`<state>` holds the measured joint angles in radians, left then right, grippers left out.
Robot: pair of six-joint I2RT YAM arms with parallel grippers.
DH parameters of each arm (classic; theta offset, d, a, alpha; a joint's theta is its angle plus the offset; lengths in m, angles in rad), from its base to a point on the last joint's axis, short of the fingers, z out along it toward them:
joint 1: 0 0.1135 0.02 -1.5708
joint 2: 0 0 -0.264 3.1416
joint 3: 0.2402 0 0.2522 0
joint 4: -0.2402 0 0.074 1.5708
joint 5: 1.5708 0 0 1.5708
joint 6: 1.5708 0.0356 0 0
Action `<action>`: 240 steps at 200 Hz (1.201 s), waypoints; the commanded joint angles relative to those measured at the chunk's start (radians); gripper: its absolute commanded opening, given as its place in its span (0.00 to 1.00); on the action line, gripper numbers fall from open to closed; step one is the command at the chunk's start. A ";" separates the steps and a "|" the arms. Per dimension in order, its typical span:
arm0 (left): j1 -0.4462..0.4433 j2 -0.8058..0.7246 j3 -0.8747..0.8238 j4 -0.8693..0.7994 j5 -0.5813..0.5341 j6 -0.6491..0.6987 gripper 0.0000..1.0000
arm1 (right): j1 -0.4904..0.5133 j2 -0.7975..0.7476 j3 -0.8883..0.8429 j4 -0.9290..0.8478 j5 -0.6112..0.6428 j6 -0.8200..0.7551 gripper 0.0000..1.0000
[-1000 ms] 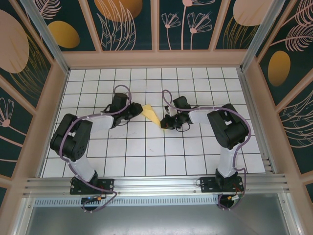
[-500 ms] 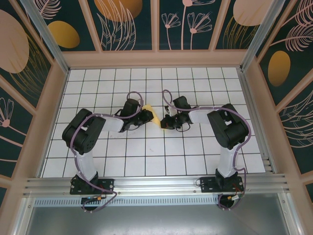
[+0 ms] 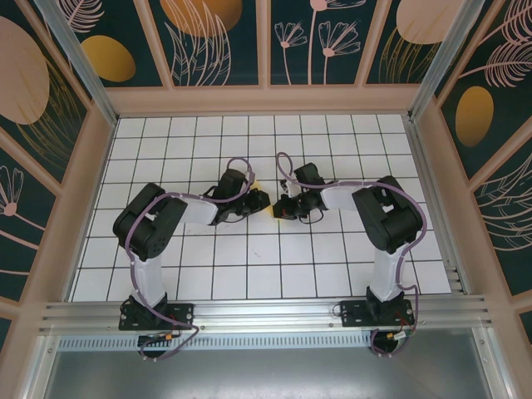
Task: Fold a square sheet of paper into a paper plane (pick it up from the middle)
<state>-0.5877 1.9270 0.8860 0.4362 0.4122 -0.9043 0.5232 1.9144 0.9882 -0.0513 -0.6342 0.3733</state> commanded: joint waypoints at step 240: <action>0.156 0.076 0.196 -0.352 -0.283 0.102 0.22 | -0.019 0.047 -0.053 -0.117 0.099 -0.003 0.04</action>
<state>-0.4793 1.9713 1.0599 0.1532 0.2245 -0.8513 0.5224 1.9144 0.9855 -0.0505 -0.6312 0.3733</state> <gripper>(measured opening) 0.216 0.037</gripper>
